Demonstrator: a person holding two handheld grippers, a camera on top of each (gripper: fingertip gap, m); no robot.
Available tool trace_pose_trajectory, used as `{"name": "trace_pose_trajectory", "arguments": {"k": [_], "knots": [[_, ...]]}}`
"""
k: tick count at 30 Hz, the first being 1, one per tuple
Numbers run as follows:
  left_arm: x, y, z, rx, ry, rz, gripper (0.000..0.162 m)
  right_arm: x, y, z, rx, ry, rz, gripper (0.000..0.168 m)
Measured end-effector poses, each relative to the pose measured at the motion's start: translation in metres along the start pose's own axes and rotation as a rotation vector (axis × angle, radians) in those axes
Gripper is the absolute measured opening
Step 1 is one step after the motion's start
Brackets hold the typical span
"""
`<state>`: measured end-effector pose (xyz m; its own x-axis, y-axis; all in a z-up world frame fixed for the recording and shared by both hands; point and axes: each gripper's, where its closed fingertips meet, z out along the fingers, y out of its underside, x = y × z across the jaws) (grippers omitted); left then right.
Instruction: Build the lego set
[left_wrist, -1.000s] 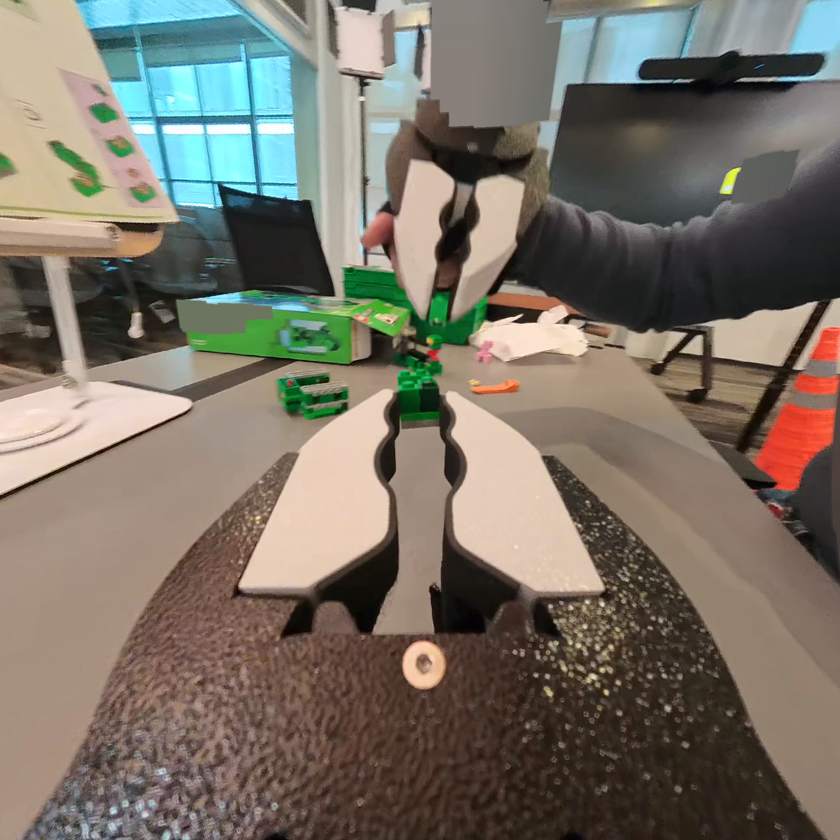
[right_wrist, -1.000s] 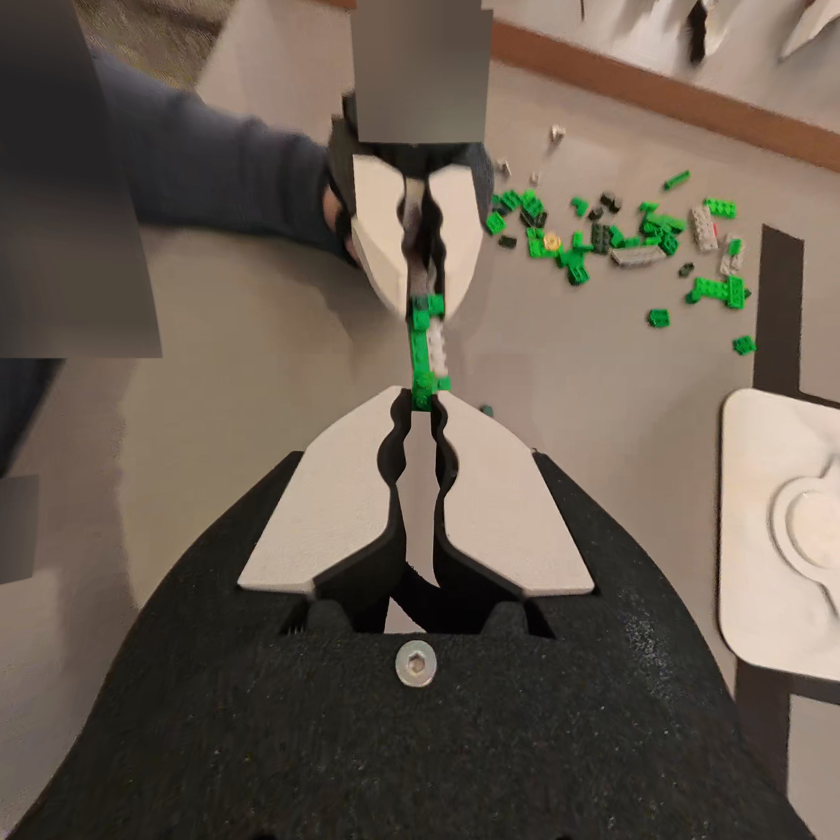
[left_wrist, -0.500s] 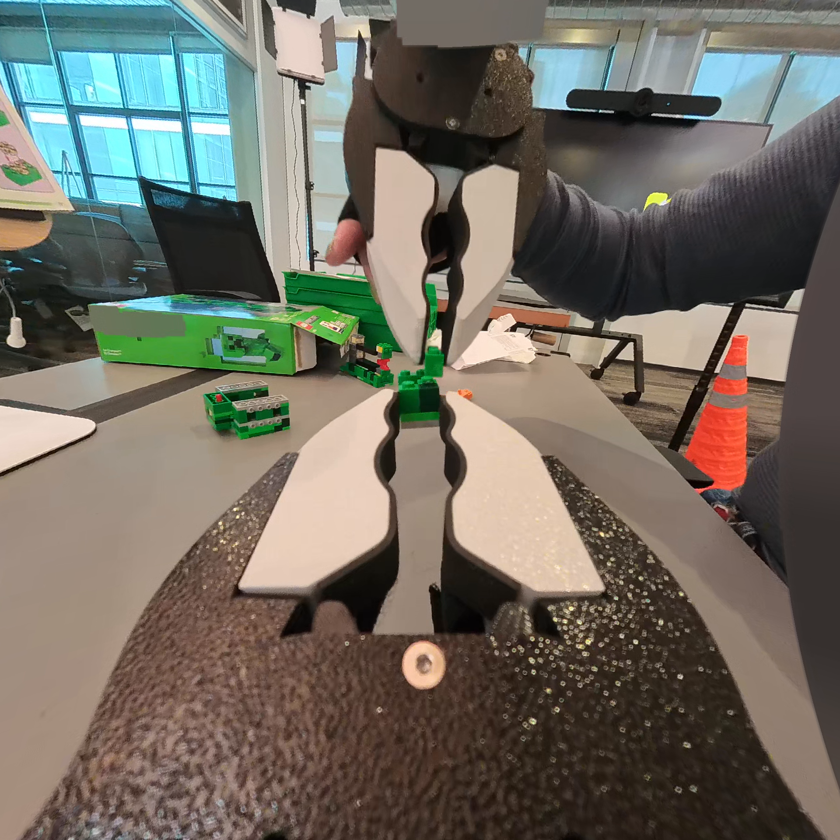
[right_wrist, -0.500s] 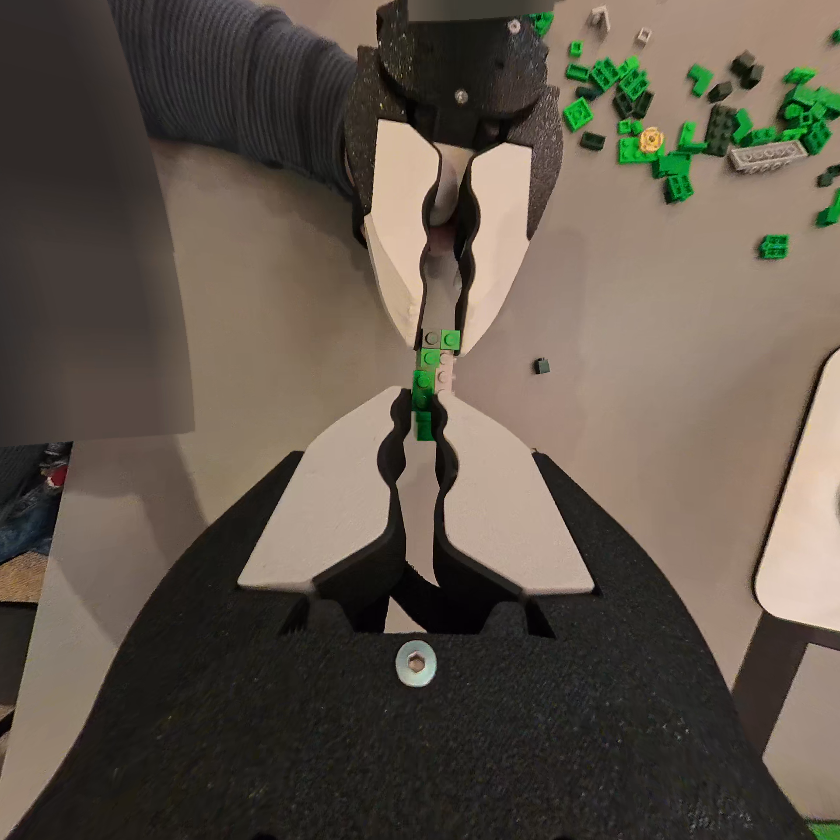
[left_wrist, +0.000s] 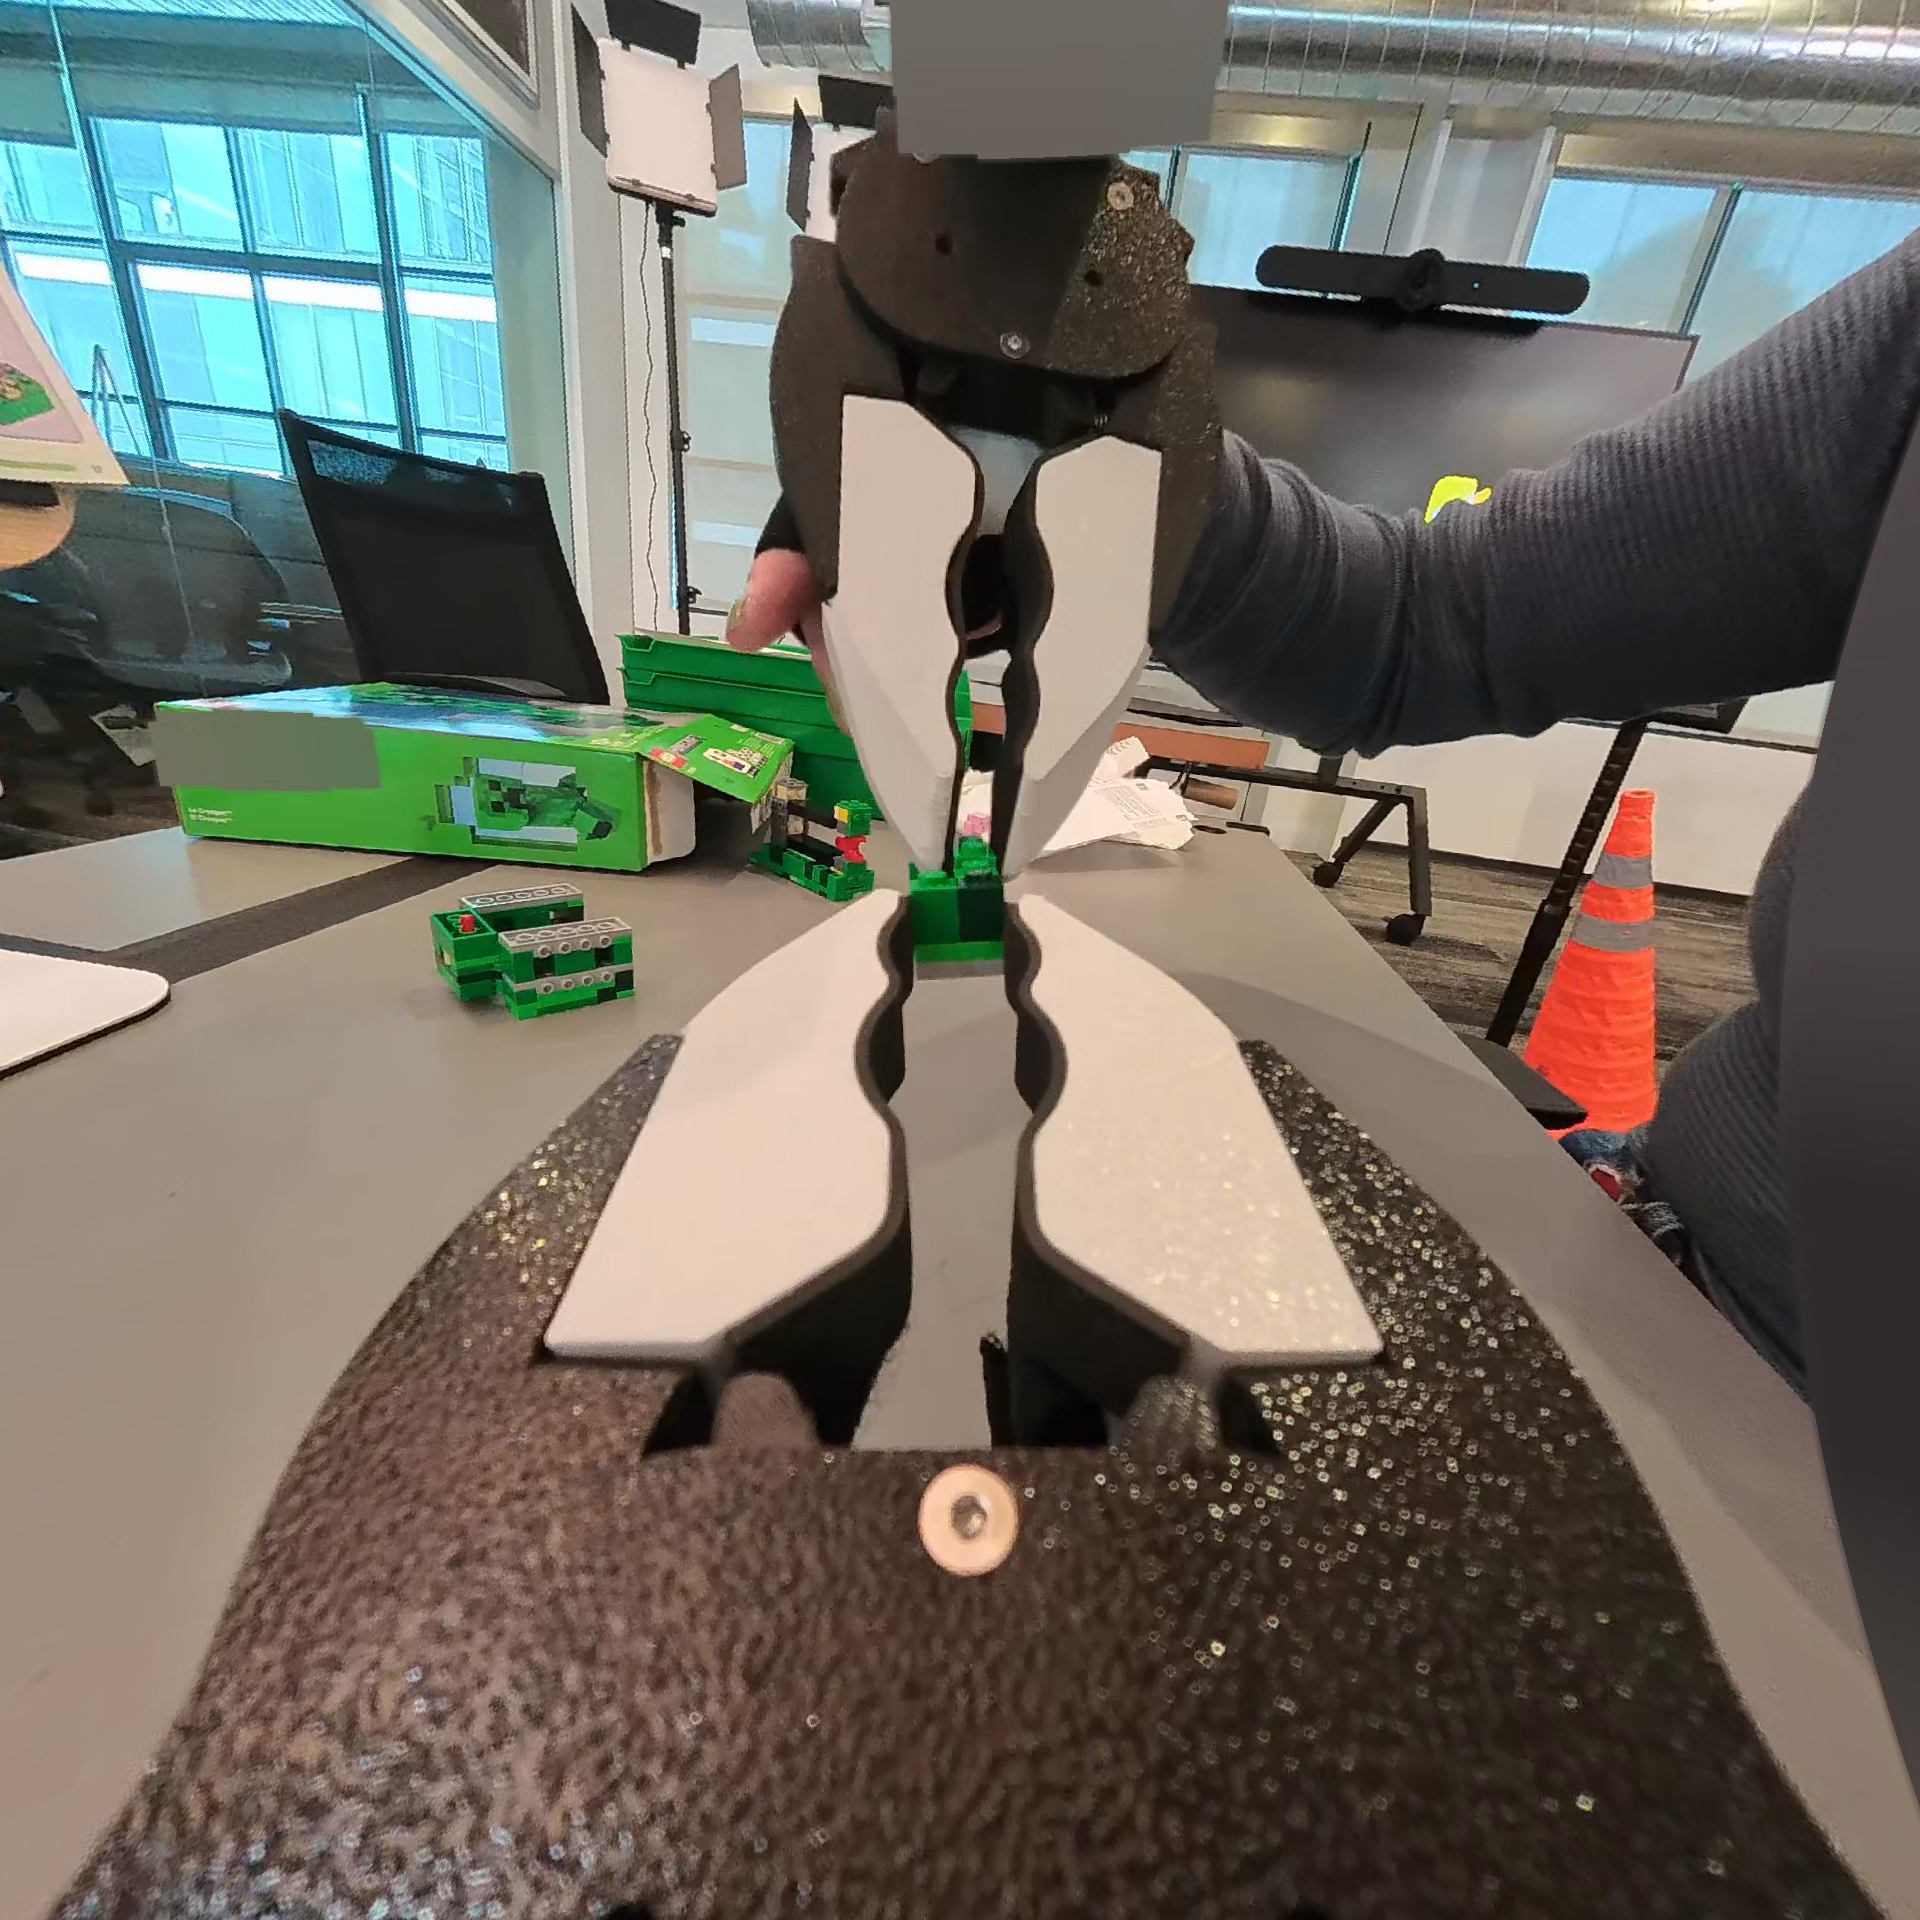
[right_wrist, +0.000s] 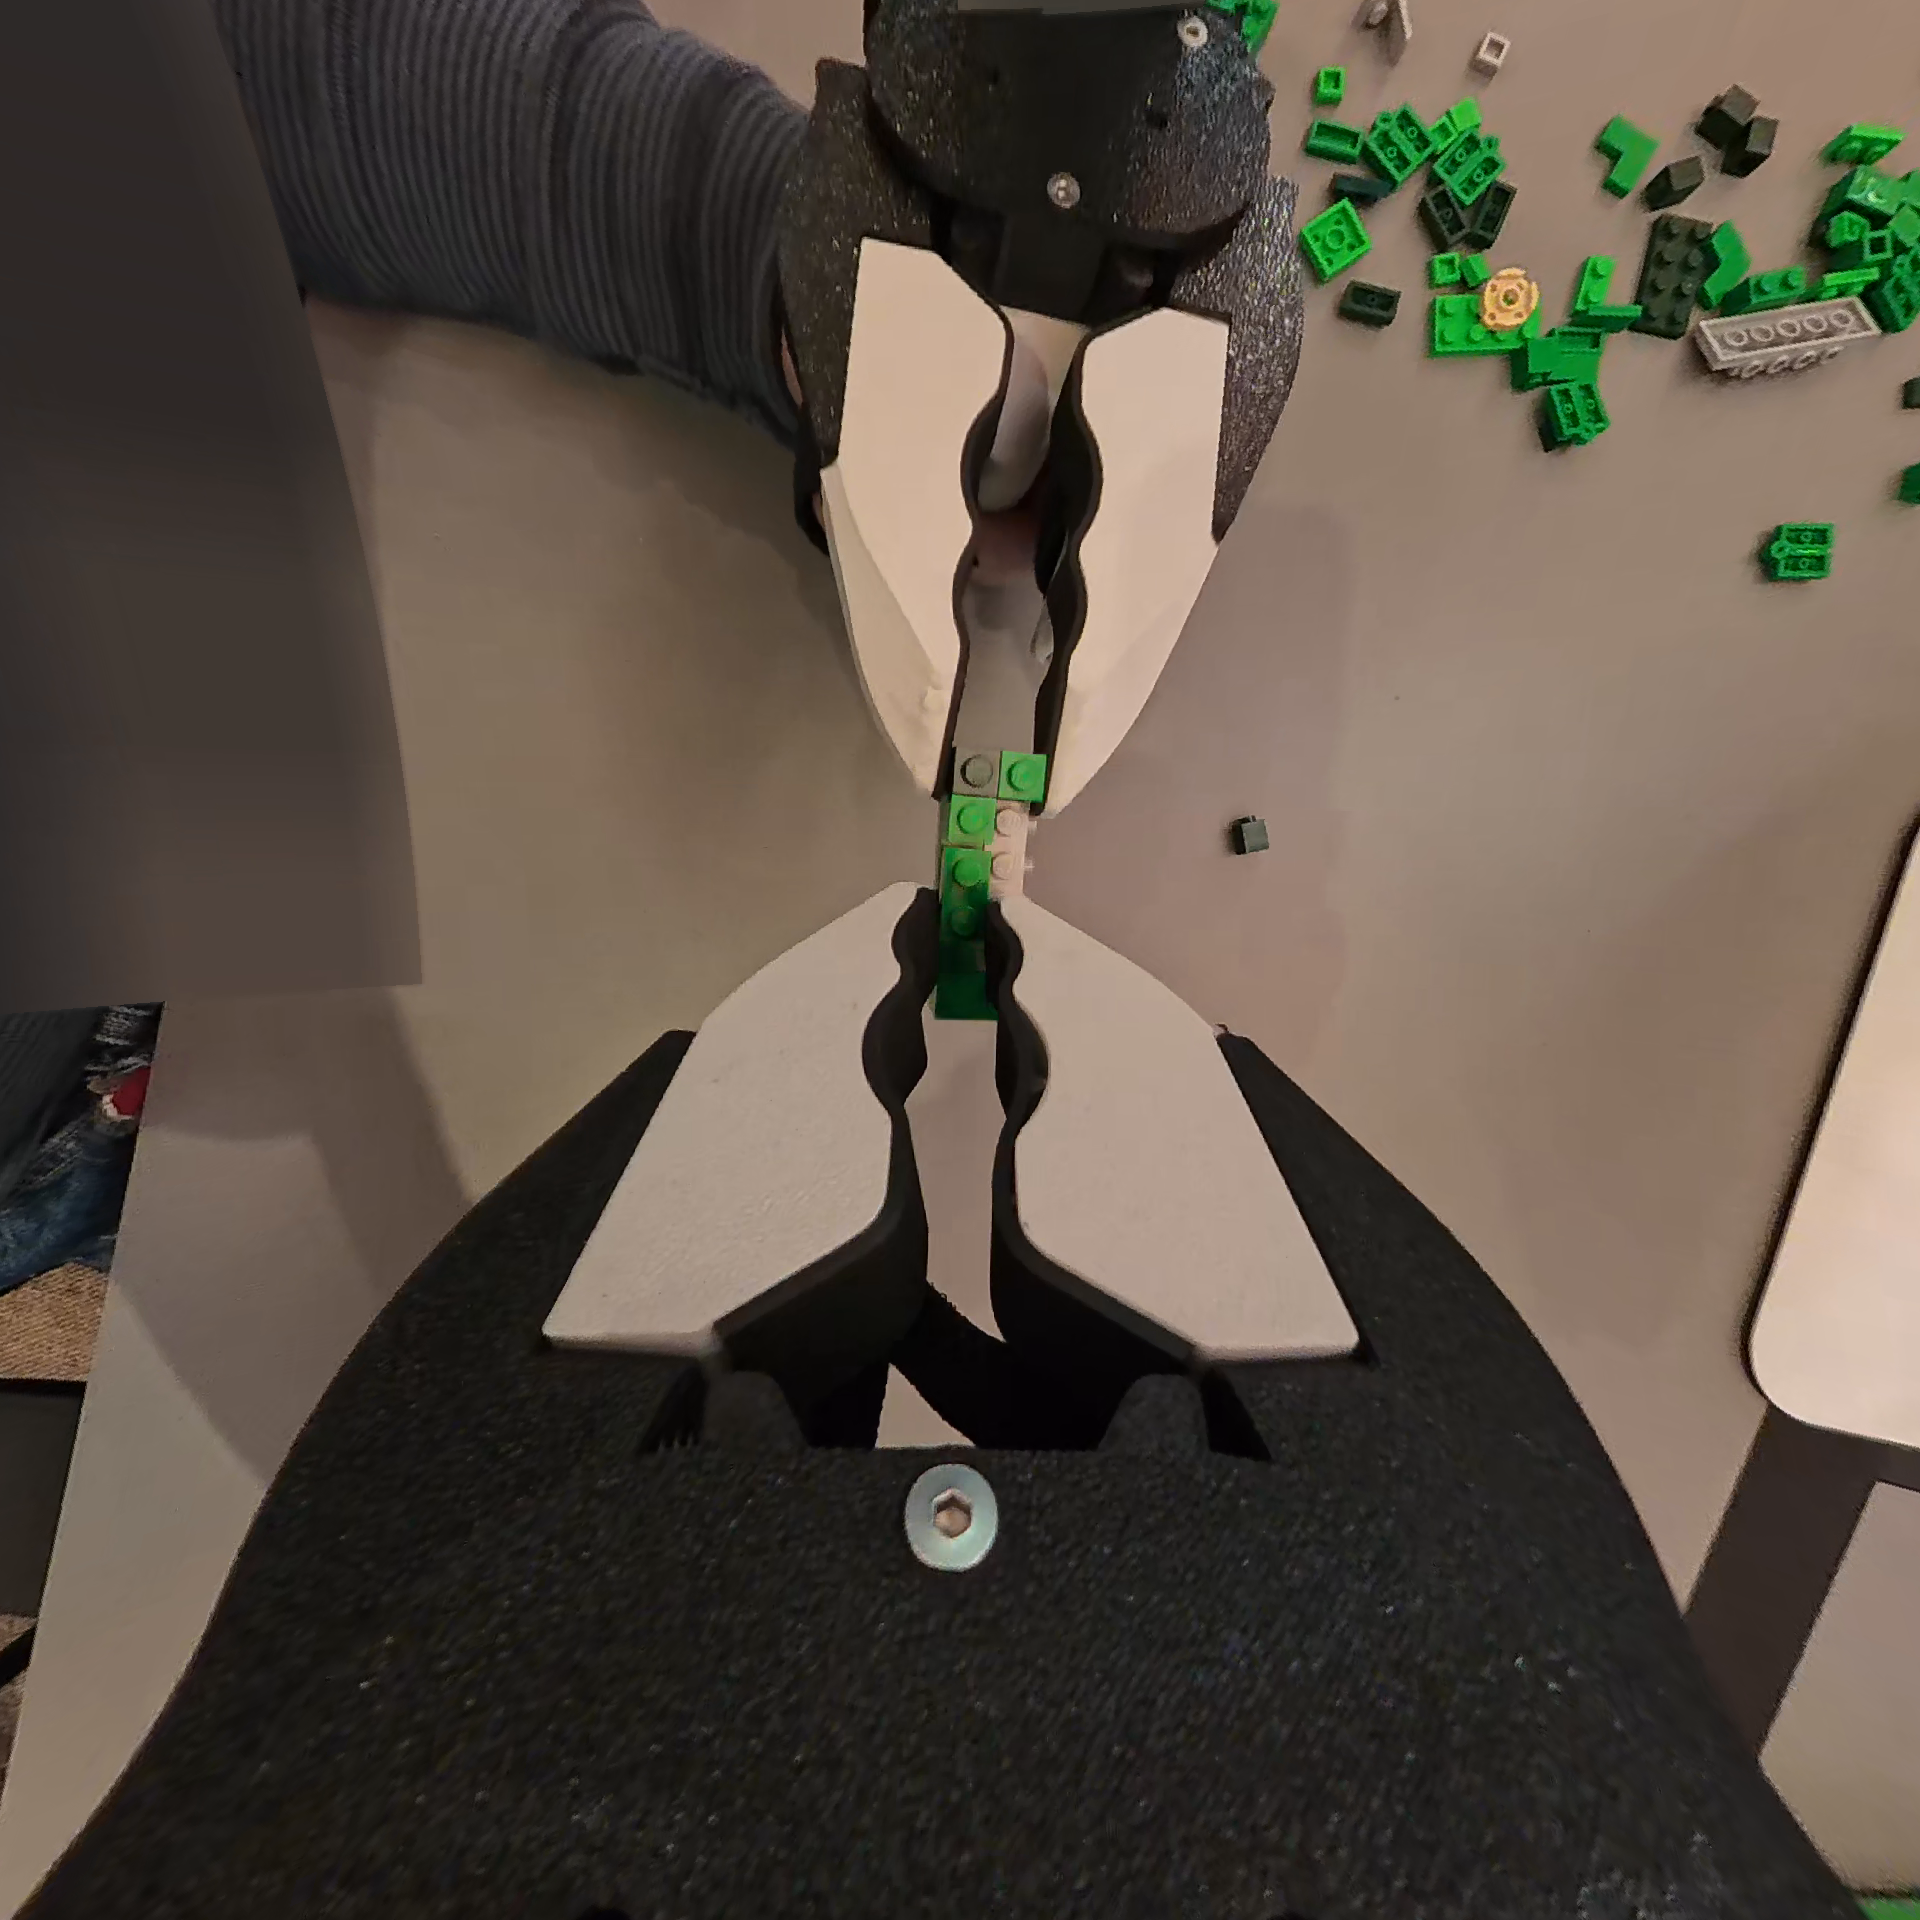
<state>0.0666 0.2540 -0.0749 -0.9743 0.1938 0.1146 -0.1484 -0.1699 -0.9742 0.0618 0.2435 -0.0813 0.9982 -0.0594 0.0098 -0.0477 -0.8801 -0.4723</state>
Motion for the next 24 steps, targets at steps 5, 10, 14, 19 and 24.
{"name": "trace_pose_trajectory", "arguments": {"k": [5, 10, 14, 19, 24], "knots": [[0.0, 0.001, 0.0, -0.003, -0.001, -0.002, 0.016, 0.0, 0.001, 0.002, -0.012, 0.004, -0.003, 0.008], [0.0, -0.002, 0.001, 0.014, 0.004, -0.006, 0.016, 0.001, -0.002, 0.0, -0.011, 0.021, -0.018, 0.011], [0.0, -0.001, 0.001, 0.01, 0.005, -0.004, 0.016, 0.002, -0.002, 0.0, -0.019, 0.026, -0.019, 0.016], [-0.011, -0.006, -0.003, 0.035, -0.07, -0.033, 0.016, 0.014, -0.007, -0.012, 0.044, 0.183, -0.044, 0.038], [-0.03, -0.018, -0.014, 0.097, -0.207, -0.072, 0.016, 0.029, -0.033, -0.031, 0.195, 0.786, -0.312, 0.047]]}}
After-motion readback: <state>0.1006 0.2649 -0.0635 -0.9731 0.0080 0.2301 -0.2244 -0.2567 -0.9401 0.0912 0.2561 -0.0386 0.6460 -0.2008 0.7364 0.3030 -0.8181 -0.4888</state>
